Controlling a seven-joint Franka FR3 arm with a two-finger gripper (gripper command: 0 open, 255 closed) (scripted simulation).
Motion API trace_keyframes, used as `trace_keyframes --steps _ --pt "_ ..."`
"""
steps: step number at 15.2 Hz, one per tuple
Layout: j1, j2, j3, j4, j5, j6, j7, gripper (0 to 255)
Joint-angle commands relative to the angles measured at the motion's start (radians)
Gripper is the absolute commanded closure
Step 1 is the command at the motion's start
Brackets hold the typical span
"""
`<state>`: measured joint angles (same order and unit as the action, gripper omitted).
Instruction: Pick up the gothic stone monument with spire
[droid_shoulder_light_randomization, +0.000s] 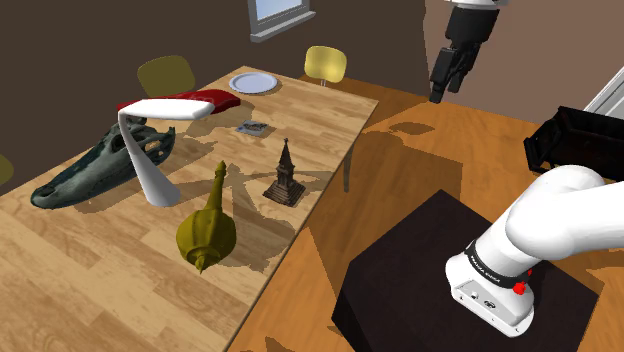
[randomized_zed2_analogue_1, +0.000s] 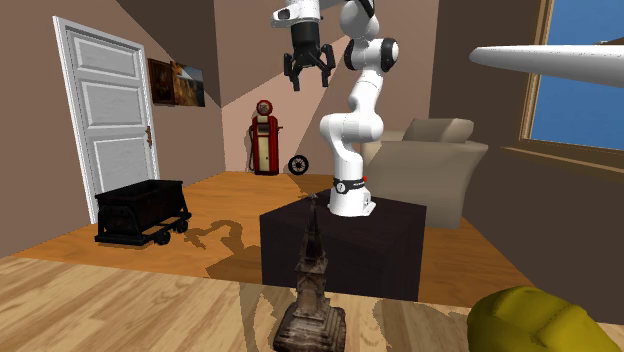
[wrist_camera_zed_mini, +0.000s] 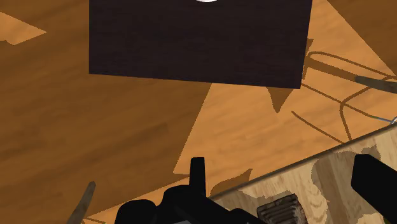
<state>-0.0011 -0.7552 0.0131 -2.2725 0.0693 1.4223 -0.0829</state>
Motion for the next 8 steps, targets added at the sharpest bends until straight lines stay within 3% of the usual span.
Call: trace_keyframes --steps 1,8 --pt "0.0 0.0 0.0 0.0 0.0 0.0 0.0 0" --pt "0.033 0.207 0.064 0.015 0.015 0.181 0.009 0"
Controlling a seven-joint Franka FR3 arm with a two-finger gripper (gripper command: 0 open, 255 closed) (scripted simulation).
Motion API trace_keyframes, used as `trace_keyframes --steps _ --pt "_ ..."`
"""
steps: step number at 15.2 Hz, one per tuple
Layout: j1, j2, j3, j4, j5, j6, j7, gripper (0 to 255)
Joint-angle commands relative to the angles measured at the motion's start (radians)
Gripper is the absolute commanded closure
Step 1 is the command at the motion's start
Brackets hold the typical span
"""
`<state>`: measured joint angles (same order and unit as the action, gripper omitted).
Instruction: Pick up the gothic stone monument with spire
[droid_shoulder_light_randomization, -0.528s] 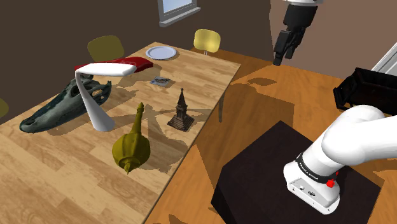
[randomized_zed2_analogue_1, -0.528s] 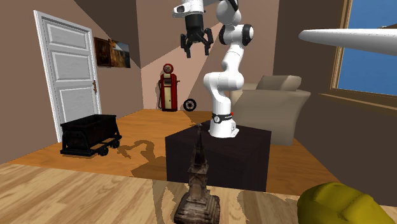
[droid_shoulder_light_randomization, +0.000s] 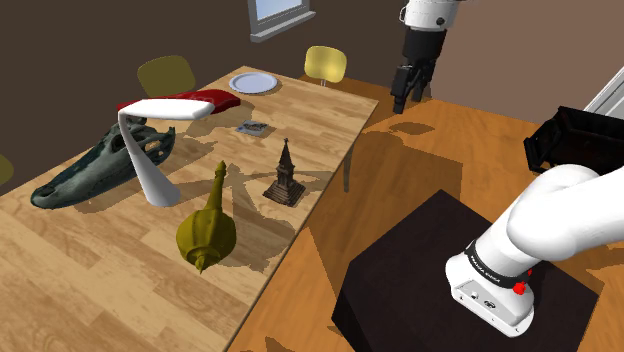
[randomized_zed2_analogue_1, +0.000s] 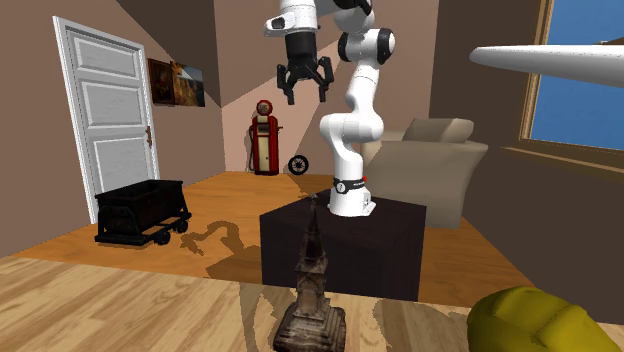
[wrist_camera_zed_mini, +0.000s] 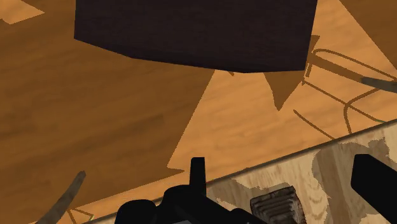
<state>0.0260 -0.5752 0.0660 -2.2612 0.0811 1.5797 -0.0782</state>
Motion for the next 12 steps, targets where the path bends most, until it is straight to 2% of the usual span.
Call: trace_keyframes --steps 1,12 --pt "0.01 0.06 0.02 0.01 0.003 0.048 0.006 0" --pt "0.051 0.447 0.111 0.17 -0.036 0.253 0.043 0"
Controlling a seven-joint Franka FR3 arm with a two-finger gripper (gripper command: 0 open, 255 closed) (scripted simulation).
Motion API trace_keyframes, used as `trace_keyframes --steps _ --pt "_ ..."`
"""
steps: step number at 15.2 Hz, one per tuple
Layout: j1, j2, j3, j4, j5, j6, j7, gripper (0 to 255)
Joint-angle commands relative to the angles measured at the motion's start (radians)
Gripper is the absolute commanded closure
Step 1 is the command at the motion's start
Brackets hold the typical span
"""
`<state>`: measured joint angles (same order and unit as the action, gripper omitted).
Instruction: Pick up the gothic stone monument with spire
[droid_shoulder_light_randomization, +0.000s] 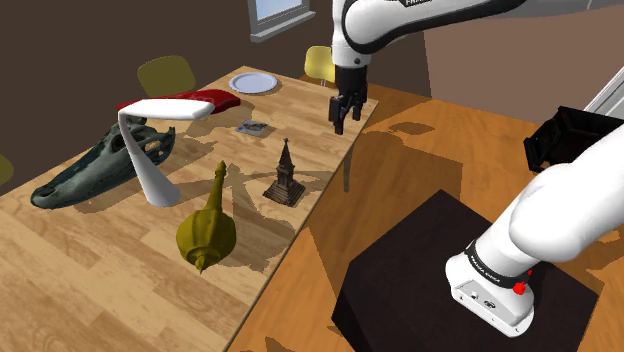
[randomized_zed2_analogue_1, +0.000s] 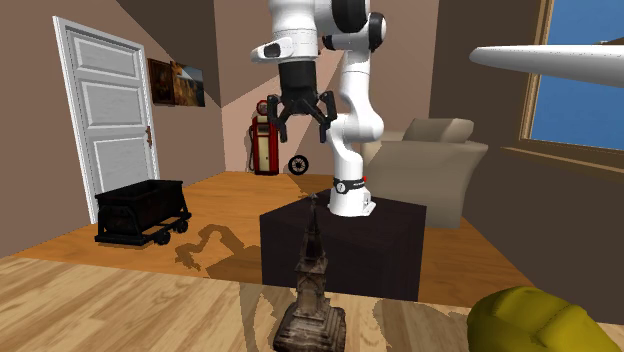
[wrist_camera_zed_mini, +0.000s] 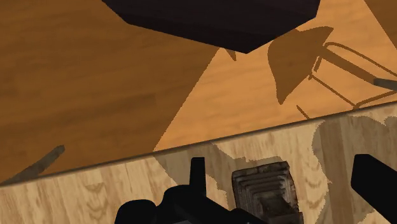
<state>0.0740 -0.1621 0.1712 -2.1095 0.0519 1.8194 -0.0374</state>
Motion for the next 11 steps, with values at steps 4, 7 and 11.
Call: trace_keyframes --steps 4,7,11 --pt "0.022 0.184 0.032 0.112 -0.042 0.058 0.024 0" --pt "0.04 0.299 0.046 0.196 -0.074 0.079 0.041 0" --pt "0.072 0.456 0.057 0.327 -0.12 0.09 0.062 0"
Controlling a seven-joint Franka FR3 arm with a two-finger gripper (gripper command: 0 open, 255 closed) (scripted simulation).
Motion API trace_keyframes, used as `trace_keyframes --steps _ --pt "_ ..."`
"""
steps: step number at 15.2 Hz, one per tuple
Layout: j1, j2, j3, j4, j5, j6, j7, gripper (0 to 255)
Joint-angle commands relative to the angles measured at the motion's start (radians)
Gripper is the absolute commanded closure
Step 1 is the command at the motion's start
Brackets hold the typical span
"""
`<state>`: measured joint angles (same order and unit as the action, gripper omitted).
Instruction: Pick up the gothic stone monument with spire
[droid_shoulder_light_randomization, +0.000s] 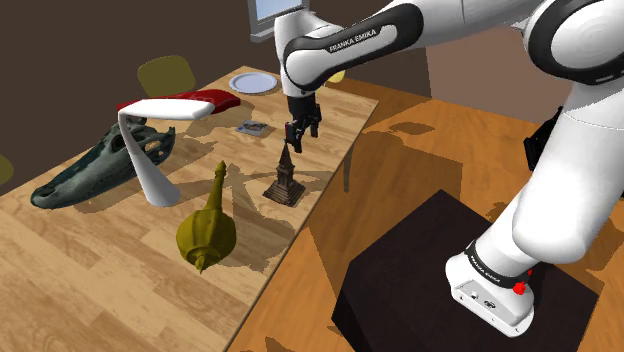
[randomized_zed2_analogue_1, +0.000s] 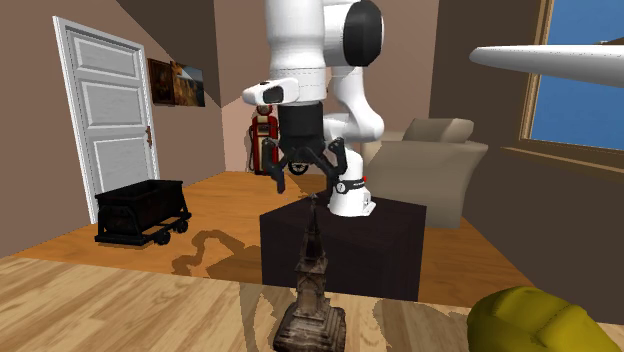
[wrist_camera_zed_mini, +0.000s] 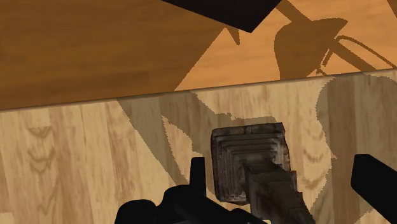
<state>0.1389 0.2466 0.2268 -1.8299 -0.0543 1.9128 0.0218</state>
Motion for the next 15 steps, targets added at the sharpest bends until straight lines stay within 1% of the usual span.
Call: trace_keyframes --steps 1,7,8,15 --pt "0.016 0.088 0.002 0.083 -0.026 -0.003 0.007 0" --pt "0.082 0.338 0.001 0.341 -0.09 -0.034 0.021 0" --pt "0.088 0.356 0.0 0.362 -0.094 -0.038 0.021 0" --pt "0.091 0.401 -0.007 0.33 -0.105 0.038 0.028 0"
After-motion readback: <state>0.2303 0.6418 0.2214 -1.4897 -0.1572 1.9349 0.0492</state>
